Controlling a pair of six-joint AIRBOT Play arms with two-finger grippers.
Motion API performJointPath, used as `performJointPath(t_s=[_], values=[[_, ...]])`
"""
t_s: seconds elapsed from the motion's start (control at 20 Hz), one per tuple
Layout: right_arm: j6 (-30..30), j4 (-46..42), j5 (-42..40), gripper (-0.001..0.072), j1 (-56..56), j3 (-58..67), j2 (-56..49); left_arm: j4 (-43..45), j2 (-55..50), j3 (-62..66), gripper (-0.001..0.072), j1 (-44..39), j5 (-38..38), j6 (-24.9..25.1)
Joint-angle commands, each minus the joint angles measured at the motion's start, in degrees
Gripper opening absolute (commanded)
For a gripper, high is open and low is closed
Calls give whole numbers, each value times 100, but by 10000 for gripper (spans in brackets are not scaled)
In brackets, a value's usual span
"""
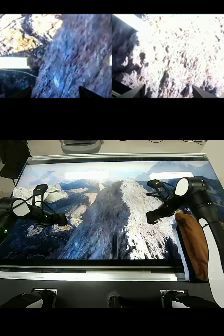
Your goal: Fold the shirts.
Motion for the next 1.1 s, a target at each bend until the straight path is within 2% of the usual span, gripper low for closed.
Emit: performJointPath(t_s=[0.0,0.75,0.8,0.9,1.05], values=[[0,2,0,699,2,0,-2,2,4,-2,667,0,0,0],[0,2,0,699,2,0,-2,0,4,-4,667,0,7,0],[0,2,-2,699,2,0,-2,-2,-2,-17,667,0,214,0],[2,2,-273,698,2,0,-2,-2,-52,-20,667,0,671,0],[2,2,-717,697,2,0,-2,-33,-101,-20,666,-4,713,-46]])
